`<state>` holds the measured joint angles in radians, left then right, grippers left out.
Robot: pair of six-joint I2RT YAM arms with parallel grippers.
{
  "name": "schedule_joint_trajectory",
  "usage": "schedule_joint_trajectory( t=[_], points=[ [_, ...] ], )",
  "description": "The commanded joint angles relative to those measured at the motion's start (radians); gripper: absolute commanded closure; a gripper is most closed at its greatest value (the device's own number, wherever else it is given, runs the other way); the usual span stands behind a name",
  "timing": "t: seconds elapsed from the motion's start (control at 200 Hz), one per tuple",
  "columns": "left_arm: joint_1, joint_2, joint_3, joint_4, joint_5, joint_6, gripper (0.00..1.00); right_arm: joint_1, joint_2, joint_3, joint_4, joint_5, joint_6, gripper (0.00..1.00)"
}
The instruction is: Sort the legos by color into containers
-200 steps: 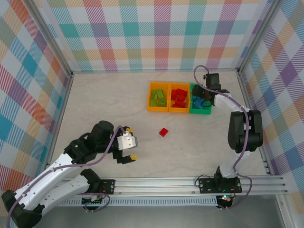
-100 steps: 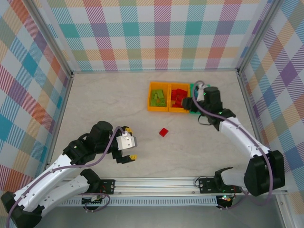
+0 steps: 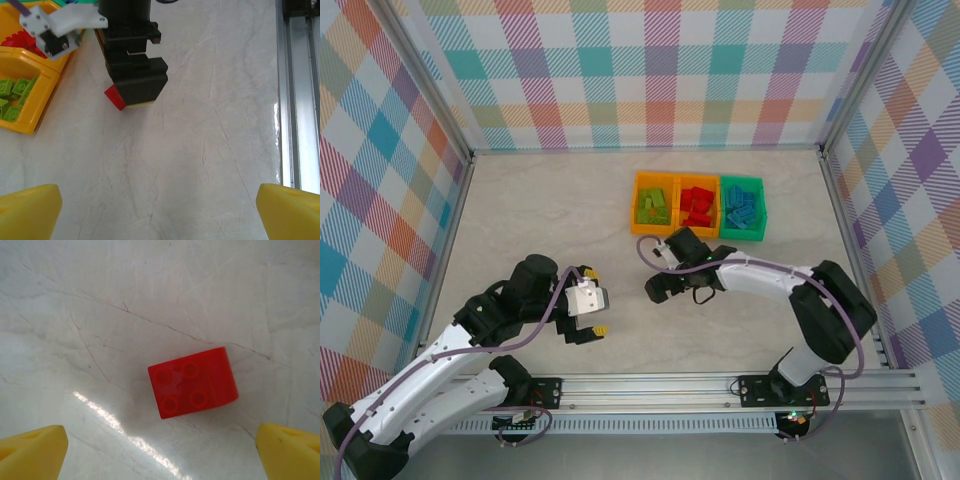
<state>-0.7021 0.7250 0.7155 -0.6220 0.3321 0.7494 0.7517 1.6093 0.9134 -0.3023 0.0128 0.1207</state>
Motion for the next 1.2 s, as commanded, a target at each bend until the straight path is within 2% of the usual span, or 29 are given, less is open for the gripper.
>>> schedule_joint_trajectory(
  t=[0.0, 0.075, 0.14, 0.21, 0.27, 0.355, 0.45, 0.5, 0.535, 0.665, 0.895, 1.03, 1.195],
  points=[
    [0.01, 0.002, -0.013, 0.013, 0.017, 0.013, 0.0, 0.003, 0.057, 0.086, -0.059, 0.072, -0.05, 0.03],
    [0.01, 0.0, -0.014, 0.011, 0.012, 0.012, 0.0, 0.003, 0.091, 0.133, -0.125, 0.166, 0.012, 0.03],
    [0.01, -0.001, -0.013, 0.01, 0.006, 0.011, 0.0, 0.003, 0.087, 0.155, -0.185, 0.245, 0.183, 0.04],
    [0.01, -0.002, -0.013, 0.009, 0.004, 0.013, 0.0, 0.003, 0.038, 0.116, -0.137, 0.165, 0.365, 0.07],
    [0.01, 0.0, -0.009, 0.004, -0.001, 0.013, 0.0, 0.004, -0.016, 0.059, -0.042, 0.089, 0.489, 0.02],
    [0.01, 0.001, -0.007, -0.001, -0.006, 0.01, 0.0, 0.013, -0.038, 0.043, 0.005, 0.074, 0.601, 0.0],
    [0.01, -0.002, -0.004, 0.003, 0.006, 0.007, 0.0, 0.06, 0.01, 0.116, -0.095, 0.175, 0.687, 0.0],
    [0.01, -0.003, -0.004, 0.005, 0.017, 0.005, 0.0, 0.09, 0.054, 0.175, -0.217, 0.291, 0.796, 0.0],
    [0.01, -0.003, -0.002, 0.005, 0.024, 0.004, 0.0, 0.098, 0.096, 0.229, -0.306, 0.322, 0.863, 0.0],
    [0.01, -0.005, 0.004, -0.001, 0.025, 0.001, 0.0, 0.12, 0.246, 0.393, -0.524, 0.372, 1.001, 0.0],
    [0.01, -0.031, -0.003, 0.004, 0.031, 0.002, 0.0, 0.121, 0.334, 0.438, -0.541, 0.399, 1.055, 0.0],
    [0.01, -0.031, -0.001, -0.002, 0.029, 0.004, 0.0, 0.121, 0.343, 0.413, -0.508, 0.42, 1.045, 0.1],
    [0.01, -0.034, -0.001, -0.004, 0.031, 0.007, 0.0, 0.12, 0.298, 0.311, -0.399, 0.403, 1.039, 0.43]
  ],
)
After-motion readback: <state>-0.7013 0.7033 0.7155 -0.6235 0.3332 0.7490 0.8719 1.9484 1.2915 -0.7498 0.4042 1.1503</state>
